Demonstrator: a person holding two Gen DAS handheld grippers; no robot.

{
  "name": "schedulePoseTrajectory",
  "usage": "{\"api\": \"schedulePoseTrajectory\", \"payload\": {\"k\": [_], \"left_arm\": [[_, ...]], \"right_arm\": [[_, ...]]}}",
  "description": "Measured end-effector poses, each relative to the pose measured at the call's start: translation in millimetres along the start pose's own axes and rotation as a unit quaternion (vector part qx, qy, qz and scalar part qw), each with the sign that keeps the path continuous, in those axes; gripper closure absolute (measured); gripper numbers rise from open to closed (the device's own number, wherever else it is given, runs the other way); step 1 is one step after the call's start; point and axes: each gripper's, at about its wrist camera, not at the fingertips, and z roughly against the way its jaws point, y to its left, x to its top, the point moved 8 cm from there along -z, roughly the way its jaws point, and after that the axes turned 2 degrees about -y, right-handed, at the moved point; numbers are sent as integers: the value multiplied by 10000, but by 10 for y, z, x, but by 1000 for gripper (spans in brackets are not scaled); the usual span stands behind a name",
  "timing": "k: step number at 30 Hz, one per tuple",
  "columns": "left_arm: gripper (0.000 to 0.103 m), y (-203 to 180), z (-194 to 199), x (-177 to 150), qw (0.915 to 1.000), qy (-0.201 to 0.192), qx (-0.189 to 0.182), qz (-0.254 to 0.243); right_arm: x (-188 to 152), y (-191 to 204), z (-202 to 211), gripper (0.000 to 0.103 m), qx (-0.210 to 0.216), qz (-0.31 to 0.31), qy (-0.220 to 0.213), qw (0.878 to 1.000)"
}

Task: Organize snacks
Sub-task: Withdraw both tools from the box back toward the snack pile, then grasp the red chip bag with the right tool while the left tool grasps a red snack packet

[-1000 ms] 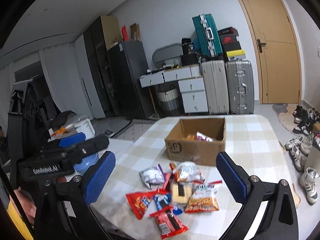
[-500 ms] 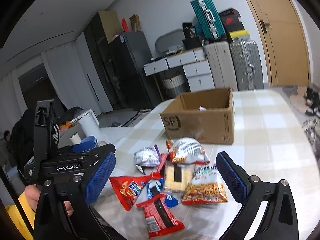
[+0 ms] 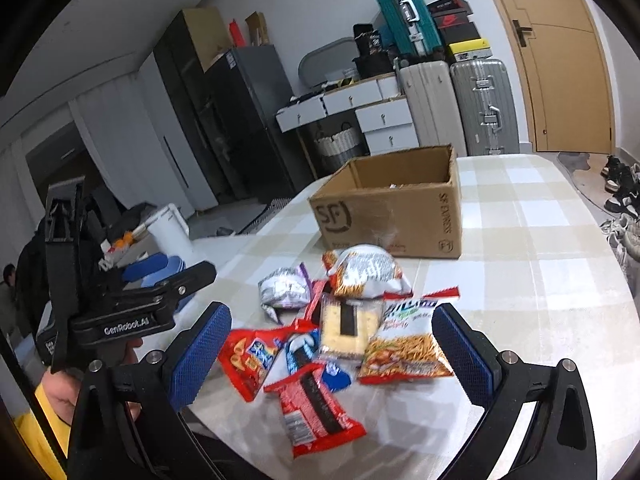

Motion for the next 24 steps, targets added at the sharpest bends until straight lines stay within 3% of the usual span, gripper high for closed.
{"api": "schedulePoseTrajectory", "payload": {"k": [6, 11, 14, 17, 21, 24], "left_arm": [[1, 116, -64, -101, 9995, 213, 199, 79], [1, 342, -173, -173, 9971, 466, 68, 601], [1, 440, -218, -221, 9952, 589, 64, 785], [1, 495, -225, -233, 9943, 595, 43, 889], [1, 495, -241, -252, 9941, 632, 48, 882], [1, 471, -251, -267, 9943, 671, 66, 824]], "right_arm": [[-165, 130, -53, 1, 152, 225, 300, 9992], [-339, 260, -140, 1, 452, 367, 693, 9959], [-503, 350, -271, 2, 385, 670, 1036, 9916], [-636, 376, -388, 8, 266, 856, 1269, 9879], [-812, 318, -559, 26, 147, 838, 1660, 9825], [-900, 300, -637, 30, 76, 857, 1825, 9794]]}}
